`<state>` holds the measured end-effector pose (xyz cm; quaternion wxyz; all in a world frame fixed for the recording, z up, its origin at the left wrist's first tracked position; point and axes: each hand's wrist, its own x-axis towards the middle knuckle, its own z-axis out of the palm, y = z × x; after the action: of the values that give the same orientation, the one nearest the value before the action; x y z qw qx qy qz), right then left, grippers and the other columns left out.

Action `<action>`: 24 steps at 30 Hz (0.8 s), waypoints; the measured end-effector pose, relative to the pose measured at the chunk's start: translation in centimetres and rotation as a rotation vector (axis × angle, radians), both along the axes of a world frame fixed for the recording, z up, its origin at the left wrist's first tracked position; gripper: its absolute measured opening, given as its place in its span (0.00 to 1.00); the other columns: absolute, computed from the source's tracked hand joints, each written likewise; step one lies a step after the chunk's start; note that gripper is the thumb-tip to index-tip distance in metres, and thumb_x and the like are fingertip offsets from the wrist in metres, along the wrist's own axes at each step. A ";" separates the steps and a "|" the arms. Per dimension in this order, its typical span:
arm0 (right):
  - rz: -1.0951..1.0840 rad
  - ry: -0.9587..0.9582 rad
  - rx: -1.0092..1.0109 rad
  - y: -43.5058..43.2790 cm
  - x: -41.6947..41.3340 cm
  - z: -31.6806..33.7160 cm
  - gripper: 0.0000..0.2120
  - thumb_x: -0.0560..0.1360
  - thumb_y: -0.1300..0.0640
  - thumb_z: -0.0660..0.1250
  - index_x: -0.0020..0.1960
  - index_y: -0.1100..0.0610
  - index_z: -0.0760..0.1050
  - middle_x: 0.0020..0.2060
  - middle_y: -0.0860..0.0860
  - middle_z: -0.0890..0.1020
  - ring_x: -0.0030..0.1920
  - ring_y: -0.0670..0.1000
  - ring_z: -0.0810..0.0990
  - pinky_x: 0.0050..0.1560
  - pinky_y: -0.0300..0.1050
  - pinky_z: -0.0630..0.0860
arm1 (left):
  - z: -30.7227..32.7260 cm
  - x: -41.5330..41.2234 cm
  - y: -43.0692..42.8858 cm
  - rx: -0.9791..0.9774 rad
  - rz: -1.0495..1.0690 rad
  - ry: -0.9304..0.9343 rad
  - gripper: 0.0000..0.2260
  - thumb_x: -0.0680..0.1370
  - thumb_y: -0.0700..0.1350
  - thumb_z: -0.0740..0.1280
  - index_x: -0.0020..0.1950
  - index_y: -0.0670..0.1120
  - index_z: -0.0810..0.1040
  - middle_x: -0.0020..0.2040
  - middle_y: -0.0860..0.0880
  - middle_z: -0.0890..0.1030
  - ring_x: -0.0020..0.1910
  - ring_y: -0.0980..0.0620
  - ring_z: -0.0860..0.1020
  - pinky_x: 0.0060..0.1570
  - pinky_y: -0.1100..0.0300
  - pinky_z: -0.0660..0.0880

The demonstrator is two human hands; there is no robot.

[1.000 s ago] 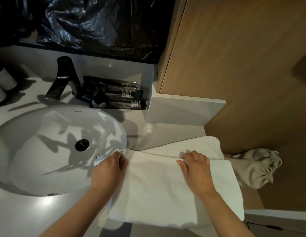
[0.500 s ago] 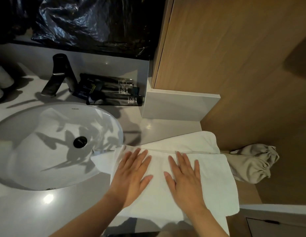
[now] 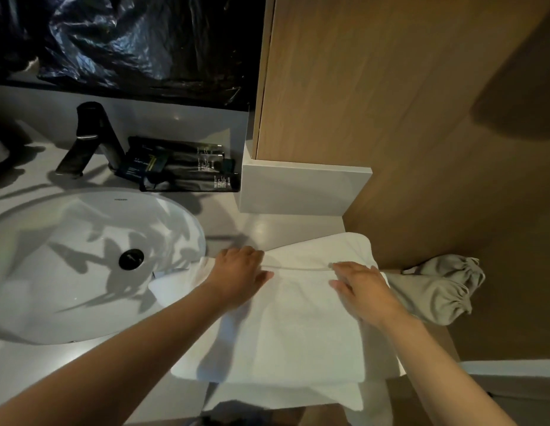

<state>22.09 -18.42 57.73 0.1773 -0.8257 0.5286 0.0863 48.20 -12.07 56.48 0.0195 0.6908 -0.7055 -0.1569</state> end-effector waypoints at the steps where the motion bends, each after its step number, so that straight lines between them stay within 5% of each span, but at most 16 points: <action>1: 0.006 0.001 -0.002 -0.3 0.0 0.0 0.20 0.82 0.48 0.57 0.73 0.50 0.67 0.71 0.48 0.71 0.72 0.49 0.66 0.74 0.50 0.58 | -0.3 -0.2 -0.6 0.033 -0.005 0.007 0.21 0.80 0.58 0.58 0.66 0.46 0.72 0.63 0.47 0.74 0.62 0.45 0.72 0.63 0.52 0.67; 7: 0.011 -0.002 0.006 -1.5 0.2 0.0 0.22 0.79 0.45 0.64 0.69 0.53 0.71 0.61 0.52 0.74 0.66 0.53 0.70 0.67 0.45 0.64 | -0.7 0.4 -2.0 0.149 -0.001 -0.006 0.21 0.78 0.53 0.64 0.68 0.45 0.69 0.64 0.45 0.70 0.65 0.43 0.68 0.63 0.53 0.67; 13: 0.015 -0.059 0.044 -1.8 0.0 1.0 0.11 0.77 0.50 0.68 0.56 0.53 0.73 0.52 0.49 0.79 0.56 0.52 0.77 0.49 0.41 0.65 | 1.0 0.5 -3.2 0.213 -0.015 0.043 0.16 0.74 0.54 0.69 0.45 0.41 0.77 0.48 0.42 0.81 0.50 0.42 0.78 0.42 0.58 0.68; 18: -0.011 -0.169 0.043 -2.4 -0.4 5.3 0.10 0.75 0.50 0.71 0.49 0.54 0.75 0.43 0.49 0.79 0.46 0.52 0.77 0.44 0.45 0.71 | 4.5 2.5 -3.3 0.181 -0.033 0.240 0.15 0.72 0.55 0.73 0.39 0.48 0.70 0.40 0.50 0.74 0.41 0.47 0.73 0.37 0.59 0.66; 24: 0.064 -0.312 -0.168 -4.4 0.2 13.5 0.08 0.75 0.49 0.70 0.50 0.52 0.79 0.46 0.47 0.79 0.47 0.50 0.79 0.48 0.50 0.77 | 12.7 4.7 -4.1 -0.040 -0.091 0.381 0.16 0.70 0.54 0.75 0.34 0.52 0.69 0.32 0.56 0.71 0.31 0.56 0.68 0.31 0.61 0.65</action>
<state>22.27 -22.83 71.27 0.1848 -0.8573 0.4736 -0.0815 52.88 -16.18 69.13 0.1594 0.6155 -0.7225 -0.2716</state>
